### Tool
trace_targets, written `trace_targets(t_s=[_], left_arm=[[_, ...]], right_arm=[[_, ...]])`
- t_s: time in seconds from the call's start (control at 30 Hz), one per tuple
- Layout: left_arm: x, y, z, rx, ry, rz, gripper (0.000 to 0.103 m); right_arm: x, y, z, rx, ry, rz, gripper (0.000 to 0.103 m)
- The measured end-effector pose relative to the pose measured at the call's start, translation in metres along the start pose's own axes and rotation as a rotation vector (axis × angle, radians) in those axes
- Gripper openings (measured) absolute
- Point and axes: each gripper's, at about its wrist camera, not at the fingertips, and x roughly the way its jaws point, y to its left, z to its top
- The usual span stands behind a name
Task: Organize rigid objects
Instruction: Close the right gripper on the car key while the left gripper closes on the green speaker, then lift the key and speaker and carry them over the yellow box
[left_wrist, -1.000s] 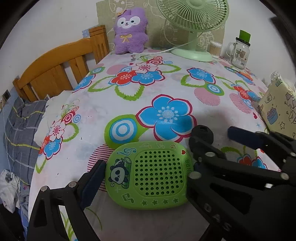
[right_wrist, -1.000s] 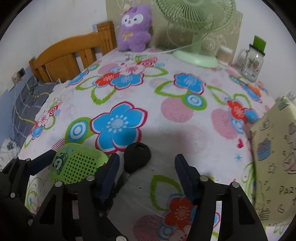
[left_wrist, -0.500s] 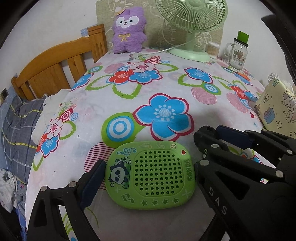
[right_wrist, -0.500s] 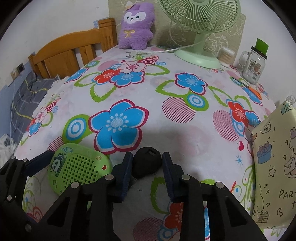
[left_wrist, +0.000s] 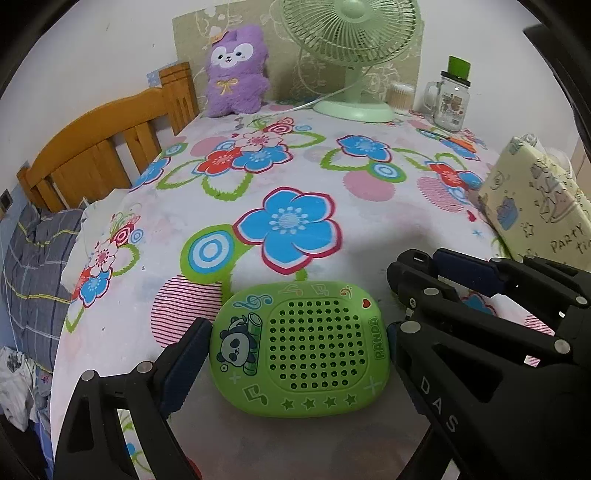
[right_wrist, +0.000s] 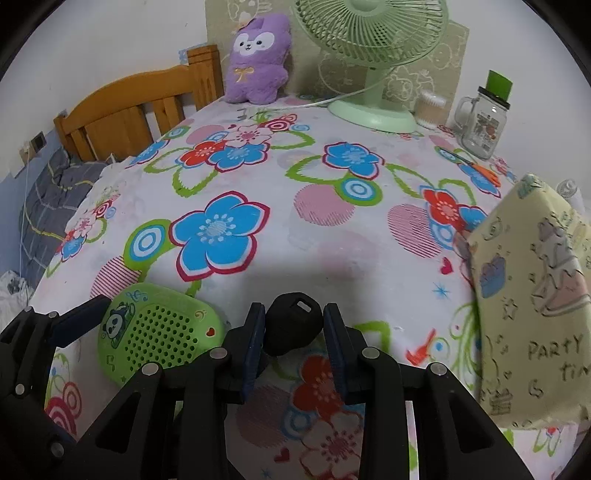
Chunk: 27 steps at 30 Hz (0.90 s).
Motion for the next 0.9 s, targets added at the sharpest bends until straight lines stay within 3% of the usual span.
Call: trace_targets(t_s=[0.9], left_arm=[[-0.073, -0.052, -0.004, 0.060, -0.102, 0.010, 0.095]], right_arm=[[-0.087, -0.040, -0.025, 0.062, -0.110, -0.014, 0.035]])
